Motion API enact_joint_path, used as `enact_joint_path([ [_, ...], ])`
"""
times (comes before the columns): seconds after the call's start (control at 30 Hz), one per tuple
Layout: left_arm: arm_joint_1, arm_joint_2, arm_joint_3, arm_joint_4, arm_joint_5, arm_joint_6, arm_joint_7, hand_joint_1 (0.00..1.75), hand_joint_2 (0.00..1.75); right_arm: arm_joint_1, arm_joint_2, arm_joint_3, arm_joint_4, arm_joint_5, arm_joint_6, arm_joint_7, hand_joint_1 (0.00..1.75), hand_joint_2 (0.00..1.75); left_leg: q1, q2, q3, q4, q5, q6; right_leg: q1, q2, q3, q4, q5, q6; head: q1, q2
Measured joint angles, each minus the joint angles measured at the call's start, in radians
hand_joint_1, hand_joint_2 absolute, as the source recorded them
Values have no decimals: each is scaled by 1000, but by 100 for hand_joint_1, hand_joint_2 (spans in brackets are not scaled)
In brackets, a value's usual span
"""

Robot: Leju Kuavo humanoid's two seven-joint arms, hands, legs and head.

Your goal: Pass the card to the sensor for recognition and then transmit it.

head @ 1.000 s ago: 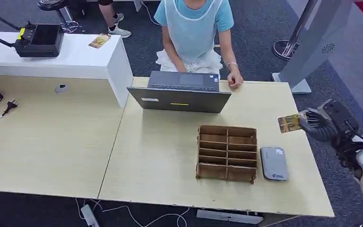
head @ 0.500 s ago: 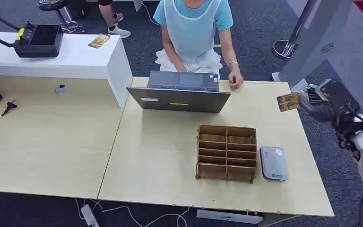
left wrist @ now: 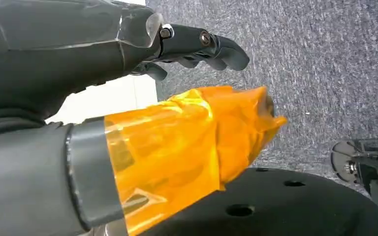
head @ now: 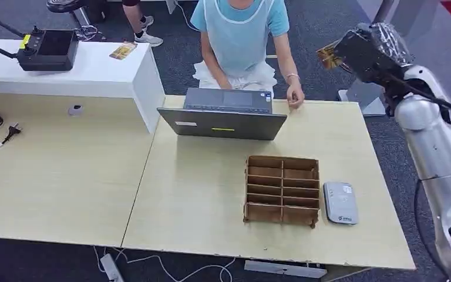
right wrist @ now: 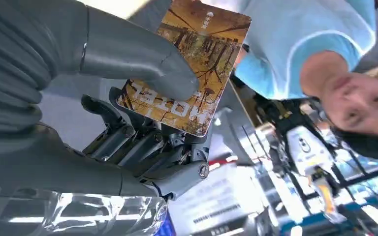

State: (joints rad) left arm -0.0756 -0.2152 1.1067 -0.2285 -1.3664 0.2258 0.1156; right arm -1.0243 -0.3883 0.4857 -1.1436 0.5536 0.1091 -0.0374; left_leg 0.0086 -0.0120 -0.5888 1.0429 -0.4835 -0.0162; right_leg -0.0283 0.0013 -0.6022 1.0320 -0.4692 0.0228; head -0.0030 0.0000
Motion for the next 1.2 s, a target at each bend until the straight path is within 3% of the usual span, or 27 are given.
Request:
enact_joint_path([
  [0.4,-1,0,-37,0,-34,-19,3,0,0,-208,159,150,198,310,-39,76,175,175,0,0,0,0,0,0,0,0,0,0,0,0,0,0],
  [0.63,0,0,-54,0,-44,-24,5,0,0,-270,234,186,358,379,-50,110,175,175,0,0,0,0,0,0,0,0,0,0,0,0,0,0],
  [1.17,0,0,-73,0,-47,-31,8,0,0,-307,293,219,552,475,-79,122,175,175,0,0,0,0,0,0,0,0,0,0,0,0,0,0],
  [1.2,0,0,-73,0,-47,-31,8,0,0,-307,294,220,557,477,-80,122,126,175,0,0,0,0,0,0,0,0,0,0,0,0,0,0],
])
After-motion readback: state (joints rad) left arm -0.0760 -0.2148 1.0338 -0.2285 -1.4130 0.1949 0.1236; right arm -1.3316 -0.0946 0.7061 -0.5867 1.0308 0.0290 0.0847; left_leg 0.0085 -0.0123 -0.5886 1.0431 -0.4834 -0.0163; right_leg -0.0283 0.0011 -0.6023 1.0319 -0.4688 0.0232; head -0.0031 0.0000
